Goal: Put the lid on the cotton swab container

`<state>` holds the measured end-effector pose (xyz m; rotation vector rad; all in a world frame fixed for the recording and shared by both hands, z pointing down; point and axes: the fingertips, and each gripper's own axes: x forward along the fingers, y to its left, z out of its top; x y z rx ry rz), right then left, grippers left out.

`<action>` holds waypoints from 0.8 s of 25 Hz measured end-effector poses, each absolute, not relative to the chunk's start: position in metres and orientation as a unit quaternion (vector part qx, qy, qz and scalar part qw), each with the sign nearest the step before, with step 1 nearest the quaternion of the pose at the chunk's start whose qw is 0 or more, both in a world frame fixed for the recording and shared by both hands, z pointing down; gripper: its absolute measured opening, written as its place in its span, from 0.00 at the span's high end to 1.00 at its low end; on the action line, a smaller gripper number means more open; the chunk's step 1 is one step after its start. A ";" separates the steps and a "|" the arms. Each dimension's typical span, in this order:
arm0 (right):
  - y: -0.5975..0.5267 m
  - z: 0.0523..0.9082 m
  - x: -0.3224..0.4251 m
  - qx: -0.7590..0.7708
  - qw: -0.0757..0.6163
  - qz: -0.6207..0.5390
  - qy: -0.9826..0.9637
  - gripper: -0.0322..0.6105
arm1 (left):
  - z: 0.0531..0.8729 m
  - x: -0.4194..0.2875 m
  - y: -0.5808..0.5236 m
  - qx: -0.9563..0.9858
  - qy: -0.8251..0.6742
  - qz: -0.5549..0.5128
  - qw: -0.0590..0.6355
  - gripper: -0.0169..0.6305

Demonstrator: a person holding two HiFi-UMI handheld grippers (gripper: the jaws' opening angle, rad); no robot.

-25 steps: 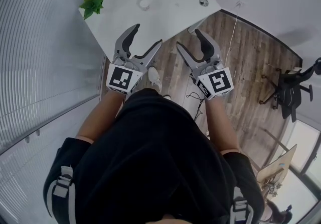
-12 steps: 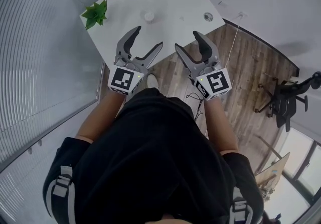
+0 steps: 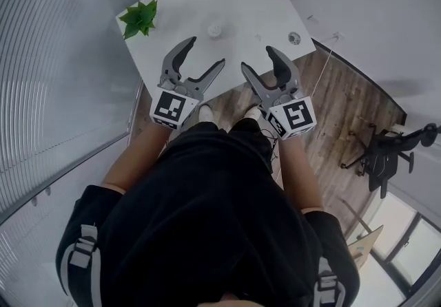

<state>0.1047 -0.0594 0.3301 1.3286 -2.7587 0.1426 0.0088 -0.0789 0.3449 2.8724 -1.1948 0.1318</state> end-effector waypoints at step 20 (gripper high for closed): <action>-0.213 0.355 0.118 0.229 0.048 0.063 -0.970 0.50 | 0.374 0.028 -0.174 0.823 -0.561 0.083 0.037 0.47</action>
